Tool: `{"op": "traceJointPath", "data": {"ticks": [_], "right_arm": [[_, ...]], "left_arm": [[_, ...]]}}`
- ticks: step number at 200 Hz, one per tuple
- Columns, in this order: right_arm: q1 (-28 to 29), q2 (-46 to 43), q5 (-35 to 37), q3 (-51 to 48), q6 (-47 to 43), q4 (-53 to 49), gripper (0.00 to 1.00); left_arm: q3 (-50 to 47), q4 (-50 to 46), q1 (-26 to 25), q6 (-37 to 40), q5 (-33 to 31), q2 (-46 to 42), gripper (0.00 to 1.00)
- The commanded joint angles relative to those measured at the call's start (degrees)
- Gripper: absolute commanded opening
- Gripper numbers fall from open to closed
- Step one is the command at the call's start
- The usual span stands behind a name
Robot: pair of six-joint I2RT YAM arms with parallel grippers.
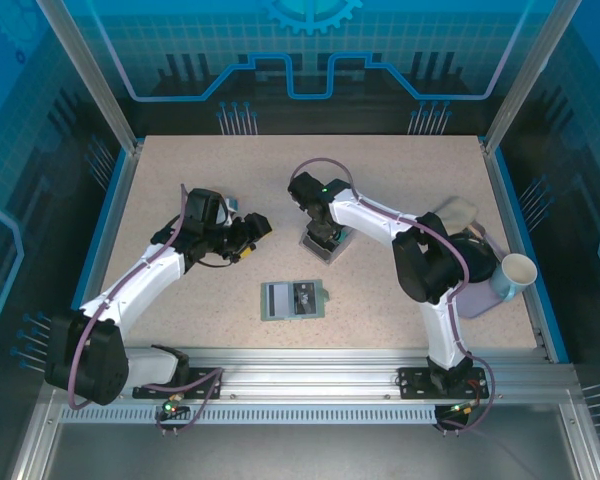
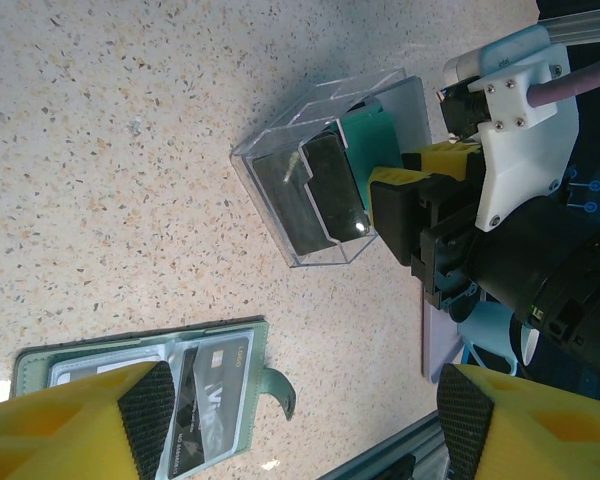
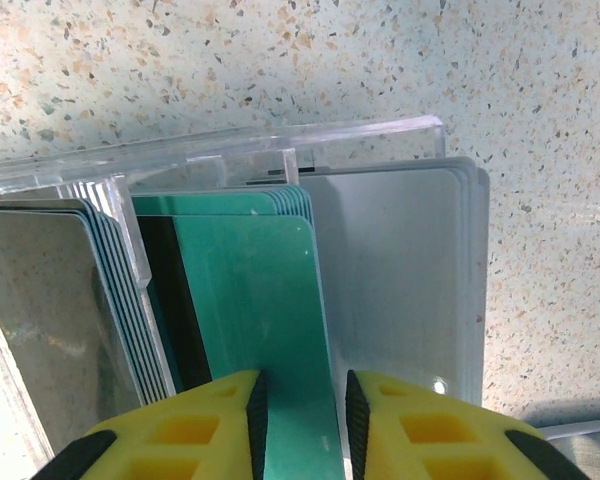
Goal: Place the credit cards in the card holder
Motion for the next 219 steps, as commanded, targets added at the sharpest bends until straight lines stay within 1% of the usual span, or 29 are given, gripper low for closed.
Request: {"op": "traceJointPath", "data": {"ticks": [1, 25, 39, 73, 121, 150, 167, 183, 206, 219], "right_arm": [[-0.2, -2.2, 2.2, 1.2, -0.1, -1.7, 0.28], [-0.2, -2.5, 2.4, 1.4, -0.2, -1.9, 0.26], [-0.3, -2.7, 2.6, 1.3, -0.2, -1.9, 0.22], [-0.3, -3.0, 3.4, 1.5, 0.2, -2.4, 0.21], [-0.3, -4.5, 3.0, 2.0, 0.8, -3.5, 0.14], [-0.4, -6.7, -2.3, 2.7, 1.8, -5.4, 0.12], [-0.5, -8.3, -6.1, 2.9, 2.8, -6.6, 0.09], [-0.6, -9.7, -7.9, 2.4, 4.1, -6.8, 0.09], [-0.6, -11.2, -8.7, 2.8, 6.7, -7.8, 0.04], [-0.8, -13.1, -11.0, 2.3, 8.9, -7.7, 0.01]], "left_arm": [[-0.1, 1.0, 0.6, -0.3, 1.8, 0.6, 0.73], [-0.1, 1.0, 0.6, -0.3, 1.9, 0.6, 0.73], [-0.2, 1.1, 0.6, -0.3, 1.9, 0.5, 0.73], [-0.2, 1.2, 0.6, -0.2, 2.0, 0.5, 0.73], [-0.2, 1.3, 0.6, -0.3, 2.1, 0.5, 0.73], [-0.3, 1.3, 0.6, -0.2, 2.2, 0.5, 0.73], [-0.3, 1.2, 0.6, -0.2, 2.2, 0.4, 0.73], [-0.5, 1.2, 0.6, -0.3, 2.1, 0.3, 0.73], [-0.4, 1.3, 0.6, -0.3, 2.3, 0.4, 0.73], [-0.5, 1.6, 0.6, -0.4, 2.6, 0.3, 0.73]]}}
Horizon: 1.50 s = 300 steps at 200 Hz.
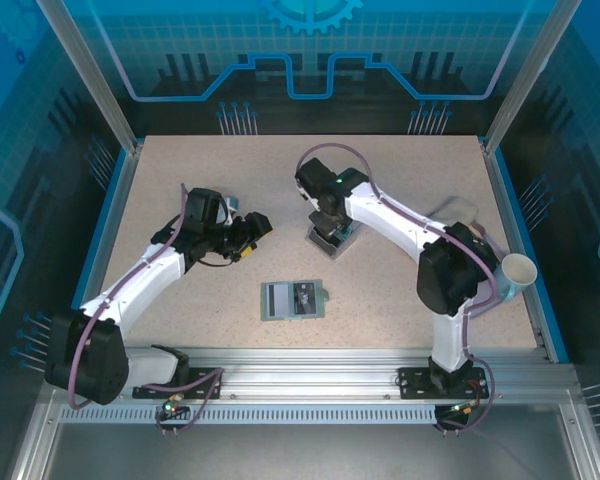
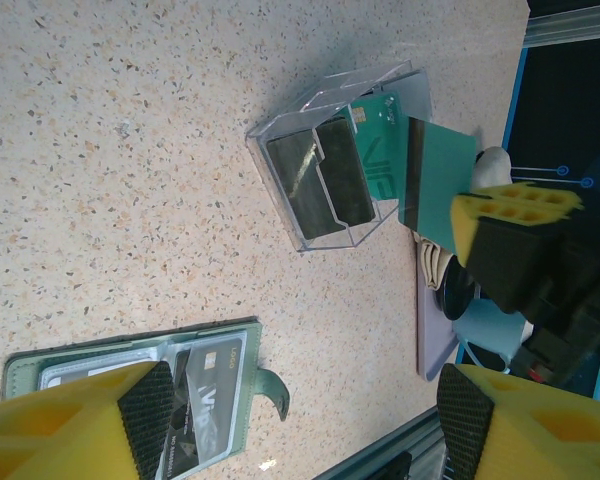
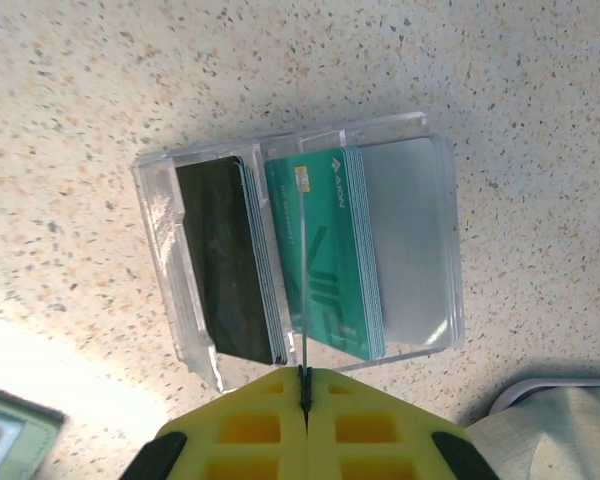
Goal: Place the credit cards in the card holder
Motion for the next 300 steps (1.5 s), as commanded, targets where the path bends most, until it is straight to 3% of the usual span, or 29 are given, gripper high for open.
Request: {"op": "traceJointPath", "data": {"ticks": [1, 28, 50, 75, 113, 159, 221, 268, 289, 300], "right_arm": [[-0.7, -3.8, -5.0, 1.2, 4.9, -2.3, 0.01], [-3.5, -12.2, -19.7, -3.9, 13.0, 3.1, 0.0], [-7.7, -20.5, -38.6, -13.7, 21.0, 14.0, 0.0], [-10.1, -26.9, -50.6, -23.6, 31.1, 26.6, 0.0], [-11.0, -31.1, -55.5, -30.1, 38.1, 34.6, 0.0], [-11.4, -31.0, -60.2, -33.2, 41.2, 39.6, 0.0], [-12.1, -29.6, -62.2, -34.5, 42.8, 41.7, 0.0], [-12.7, -28.0, -64.1, -34.2, 42.5, 41.6, 0.05], [-12.9, -27.6, -66.4, -34.6, 43.5, 43.6, 0.18], [-13.1, -27.1, -68.3, -35.0, 44.8, 46.0, 0.19]], "left_arm": [[-0.5, 0.8, 0.6, -0.3, 2.1, 0.1, 0.73], [-1.1, 3.9, 0.6, -1.2, 3.9, -0.4, 0.73], [-2.2, 9.4, 0.6, -2.3, 8.5, -0.2, 0.74], [-3.9, 17.4, 0.3, -5.8, 14.4, 0.9, 0.74], [-3.9, 26.2, -1.7, -8.2, 20.4, 2.4, 0.75], [-2.2, 29.9, -4.7, -9.3, 22.8, 4.2, 0.7], [-2.2, 33.8, -4.8, -11.1, 24.2, 3.9, 0.39], [-1.6, 32.9, -4.7, -10.7, 23.7, 3.1, 0.04], [-1.4, 33.0, -4.7, -10.9, 23.9, 2.8, 0.0], [-1.3, 33.5, -4.7, -11.2, 24.2, 2.9, 0.0]]}}
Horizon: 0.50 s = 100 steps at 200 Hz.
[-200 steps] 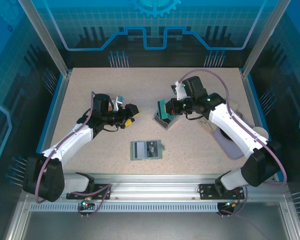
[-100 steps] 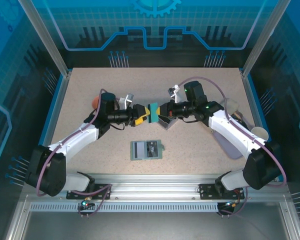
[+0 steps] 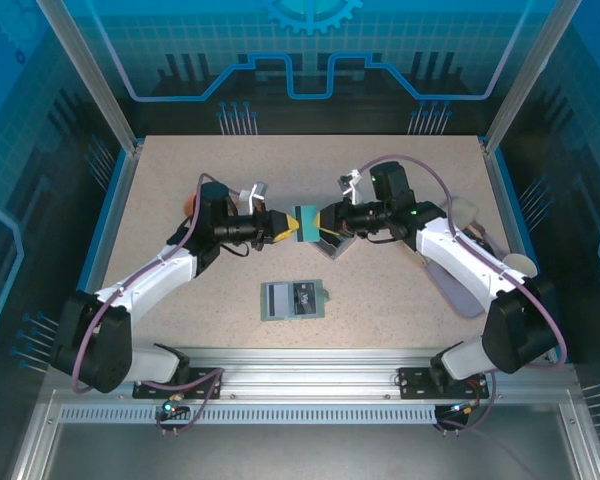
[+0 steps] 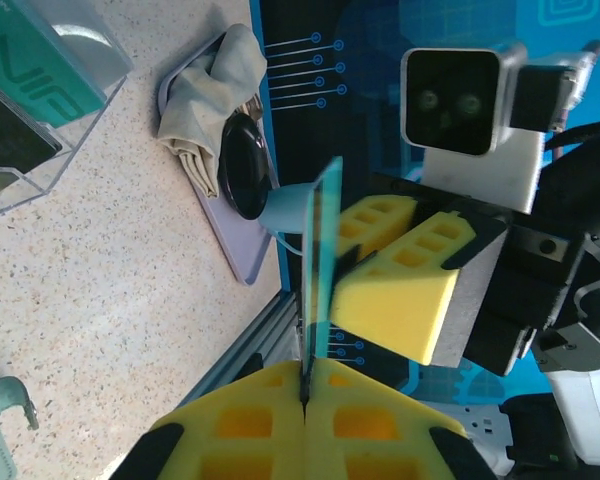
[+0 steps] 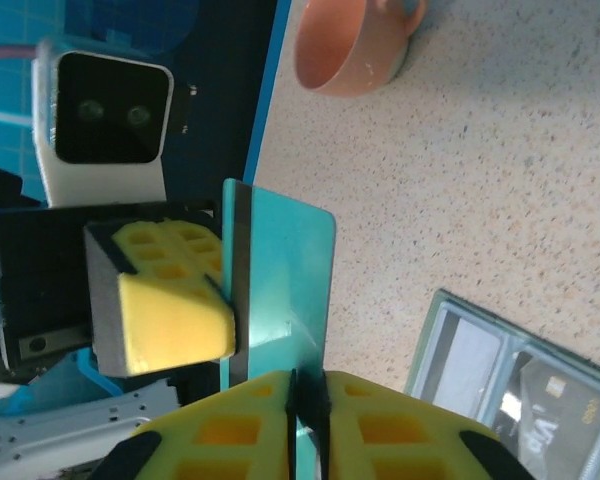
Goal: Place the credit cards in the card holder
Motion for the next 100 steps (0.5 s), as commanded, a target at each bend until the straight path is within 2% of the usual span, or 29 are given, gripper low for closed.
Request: {"op": "traceJointPath", "data": {"ticks": [1, 20, 33, 47, 53, 60, 64, 82, 100], "right_arm": [[-0.3, 0.8, -6.2, -0.7, 2.4, 5.5, 0.2], [-0.4, 1.4, -8.1, -1.2, 4.1, 8.8, 0.2], [-0.6, 1.4, -7.6, -1.2, 4.1, 8.7, 0.14], [-0.8, 1.0, -6.6, -1.2, 3.2, 6.8, 0.08], [-0.8, 0.7, -5.9, -1.1, 2.1, 5.3, 0.06], [-0.8, 0.4, -4.7, -1.0, 0.5, 2.9, 0.04], [-0.6, 0.2, -3.5, -0.8, -0.6, 0.8, 0.03], [1.7, -0.9, 9.4, 0.2, -7.0, -11.9, 0.02], [7.2, -1.0, 22.6, -0.6, -8.4, -18.8, 0.02]], "left_arm": [[1.7, 1.2, -0.1, -0.4, 1.7, -1.0, 0.0], [1.8, 1.6, -0.1, -0.6, 2.5, -1.0, 0.0], [2.0, 0.7, -0.1, -0.2, 2.6, -1.1, 0.0], [2.2, -3.0, 0.3, 1.4, 1.3, -1.5, 0.08], [2.5, -5.9, 0.4, 2.7, 0.4, -1.6, 0.18], [3.2, -11.6, 0.6, 5.1, -1.7, -1.7, 0.45], [3.7, -15.6, 0.6, 6.7, -3.3, -1.8, 0.52], [4.9, -31.2, 0.7, 12.5, -12.9, -2.3, 0.73], [3.6, -40.5, 0.7, 14.2, -21.5, -2.3, 0.76]]}}
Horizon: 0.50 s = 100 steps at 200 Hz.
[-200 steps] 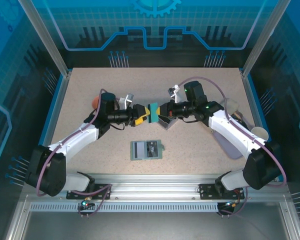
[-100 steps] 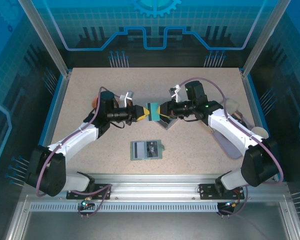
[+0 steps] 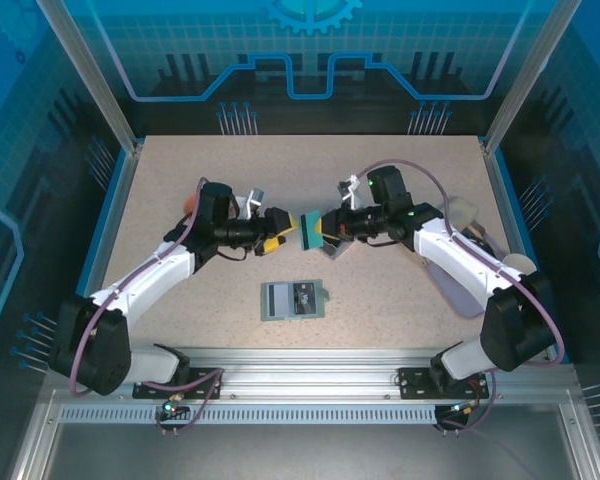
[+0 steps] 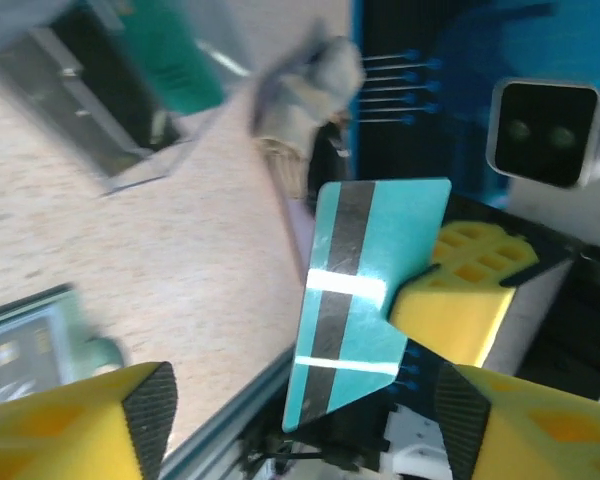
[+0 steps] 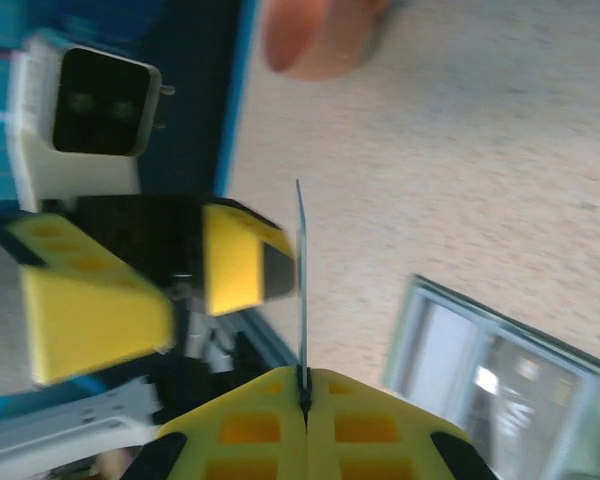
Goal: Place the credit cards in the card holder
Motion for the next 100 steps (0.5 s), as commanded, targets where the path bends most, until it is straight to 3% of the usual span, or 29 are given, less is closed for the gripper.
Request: {"op": "traceJointPath", "data": {"ticks": [1, 42, 100], "right_arm": [[6.2, -1.5, 18.2, 0.0, -5.5, -14.2, 0.02], [17.9, 0.4, 33.4, -5.1, -0.9, -13.8, 0.01], [21.0, 4.8, 35.1, -8.6, 1.9, -10.5, 0.01]], "left_arm": [[0.2, -20.8, 0.5, 6.5, -13.1, -1.4, 0.76], [-6.7, -24.5, 0.2, 5.7, -19.1, -4.6, 0.82], [-8.9, -25.1, -0.1, 6.8, -19.2, -4.1, 0.82]]}}
